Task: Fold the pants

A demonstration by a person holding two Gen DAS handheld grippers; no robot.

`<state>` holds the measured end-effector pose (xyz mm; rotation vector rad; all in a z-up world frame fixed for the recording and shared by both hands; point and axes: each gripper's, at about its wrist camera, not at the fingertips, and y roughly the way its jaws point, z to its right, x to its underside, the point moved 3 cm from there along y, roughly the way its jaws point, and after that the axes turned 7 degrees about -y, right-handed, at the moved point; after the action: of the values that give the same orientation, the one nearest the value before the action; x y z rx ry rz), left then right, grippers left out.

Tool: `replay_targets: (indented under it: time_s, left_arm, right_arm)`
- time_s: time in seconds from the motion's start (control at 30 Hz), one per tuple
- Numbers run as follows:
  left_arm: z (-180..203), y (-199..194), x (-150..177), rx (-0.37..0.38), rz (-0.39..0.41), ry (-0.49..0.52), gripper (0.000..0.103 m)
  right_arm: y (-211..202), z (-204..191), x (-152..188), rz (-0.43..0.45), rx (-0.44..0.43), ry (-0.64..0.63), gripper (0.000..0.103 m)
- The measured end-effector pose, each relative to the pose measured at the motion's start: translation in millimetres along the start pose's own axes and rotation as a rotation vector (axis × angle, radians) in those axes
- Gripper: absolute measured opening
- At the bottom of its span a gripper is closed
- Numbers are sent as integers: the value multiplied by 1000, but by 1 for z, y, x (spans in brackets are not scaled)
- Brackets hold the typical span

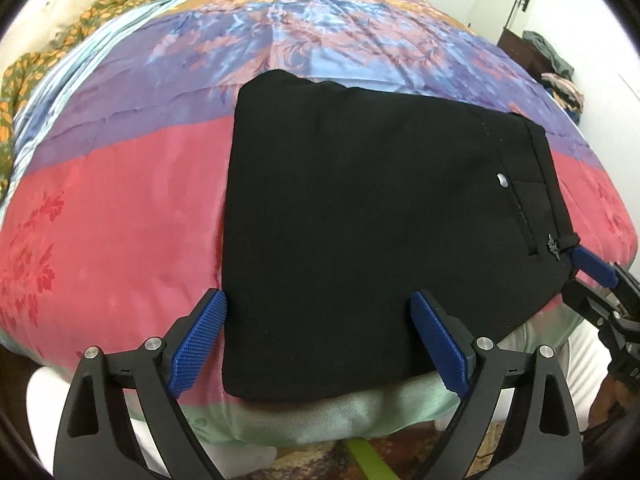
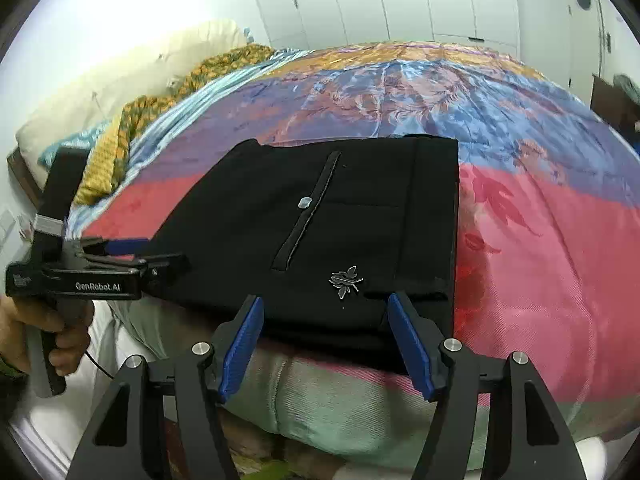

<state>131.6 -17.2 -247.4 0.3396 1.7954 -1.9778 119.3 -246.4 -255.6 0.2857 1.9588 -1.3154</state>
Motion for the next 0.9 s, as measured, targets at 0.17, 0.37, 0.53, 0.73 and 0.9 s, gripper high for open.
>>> replay_targets:
  time_s: [0.17, 0.37, 0.53, 0.73, 0.9]
  left_arm:
    - [-2, 2, 0, 2, -6, -8, 95]
    - [-3, 4, 1, -1, -5, -4, 96]
    - [-5, 7, 2, 1, -12, -12, 97]
    - [-5, 8, 2, -5, -6, -5, 97]
    - [-3, 7, 2, -9, -4, 0, 97]
  right_arm:
    - [1, 4, 1, 4, -13, 20, 65]
    - [3, 4, 2, -1, 1, 10, 65]
    - [2, 3, 3, -1, 4, 7, 65]
    - [4, 2, 2, -6, 12, -7, 67]
    - [6, 0, 2, -11, 20, -21, 69]
